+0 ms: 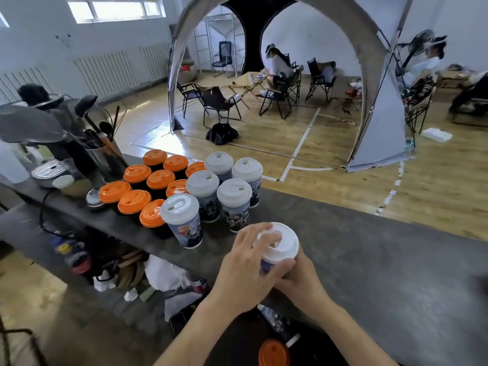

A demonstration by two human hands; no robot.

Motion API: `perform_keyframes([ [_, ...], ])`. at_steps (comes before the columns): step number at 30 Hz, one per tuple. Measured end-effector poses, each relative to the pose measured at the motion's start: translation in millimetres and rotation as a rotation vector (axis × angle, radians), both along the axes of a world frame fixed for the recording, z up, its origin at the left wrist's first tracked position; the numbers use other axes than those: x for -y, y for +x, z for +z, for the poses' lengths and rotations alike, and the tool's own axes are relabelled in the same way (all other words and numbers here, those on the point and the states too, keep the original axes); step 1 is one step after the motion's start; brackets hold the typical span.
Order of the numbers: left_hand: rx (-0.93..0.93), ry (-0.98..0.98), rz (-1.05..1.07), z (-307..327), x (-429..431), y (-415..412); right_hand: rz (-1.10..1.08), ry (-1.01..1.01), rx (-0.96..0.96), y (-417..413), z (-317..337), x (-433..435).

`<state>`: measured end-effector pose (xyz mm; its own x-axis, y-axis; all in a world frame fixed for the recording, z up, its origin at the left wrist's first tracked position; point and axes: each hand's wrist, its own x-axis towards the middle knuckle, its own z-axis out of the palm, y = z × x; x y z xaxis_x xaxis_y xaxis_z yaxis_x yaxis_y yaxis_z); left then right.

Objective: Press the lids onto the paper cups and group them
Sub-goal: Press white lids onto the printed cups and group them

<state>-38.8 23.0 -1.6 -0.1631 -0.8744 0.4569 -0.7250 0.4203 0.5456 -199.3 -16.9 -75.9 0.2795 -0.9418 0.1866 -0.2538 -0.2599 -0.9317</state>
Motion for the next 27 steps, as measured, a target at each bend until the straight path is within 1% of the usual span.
perform_keyframes([
  [2,-0.065,-0.045,0.008,13.3,14.6,4.5,-0.054,-0.012,0.008,-8.9,-0.6,1.5],
  [3,-0.054,-0.112,0.075,18.6,28.5,9.0,-0.079,-0.008,0.012,-14.4,-0.3,2.8],
  [4,0.032,-0.161,0.173,22.7,45.3,14.0,-0.100,0.003,0.013,-21.0,-0.5,4.7],
  [5,0.155,-0.142,0.271,26.6,63.2,19.2,-0.119,0.015,0.017,-28.4,-0.9,6.9],
  [6,0.282,-0.058,0.343,29.2,80.3,24.3,-0.140,0.023,0.023,-36.2,-1.1,9.1],
  [8,0.498,0.112,0.411,24.3,104.0,29.3,-0.196,0.036,0.025,-54.7,-1.0,12.3],
  [10,0.600,0.130,0.418,14.4,110.3,27.6,-0.264,0.037,0.015,-75.2,0.0,13.6],
  [13,0.517,-0.032,0.382,6.7,105.8,21.3,-0.371,0.028,0.020,-107.2,0.3,12.7],
  [16,0.378,-0.082,0.315,0.7,99.0,10.9,-0.477,0.006,0.033,-137.7,-0.6,9.4],
  [19,0.172,-0.175,0.195,1.9,94.7,-13.2,-0.571,-0.001,0.036,-158.9,-1.3,6.0],
  [21,0.109,-0.246,0.096,6.1,95.3,-38.5,-0.599,-0.009,0.044,-166.8,-3.3,3.5],
  [23,0.025,-0.218,-0.011,7.7,97.0,-65.9,-0.603,-0.013,0.033,-171.6,-5.0,-0.8],
  [25,-0.050,-0.125,-0.072,4.6,97.2,-88.6,-0.609,-0.031,0.017,-174.5,-7.3,-6.8],
  [27,-0.026,-0.090,-0.101,-3.7,96.6,-102.6,-0.623,-0.044,0.007,-178.3,-12.2,-13.7],
])
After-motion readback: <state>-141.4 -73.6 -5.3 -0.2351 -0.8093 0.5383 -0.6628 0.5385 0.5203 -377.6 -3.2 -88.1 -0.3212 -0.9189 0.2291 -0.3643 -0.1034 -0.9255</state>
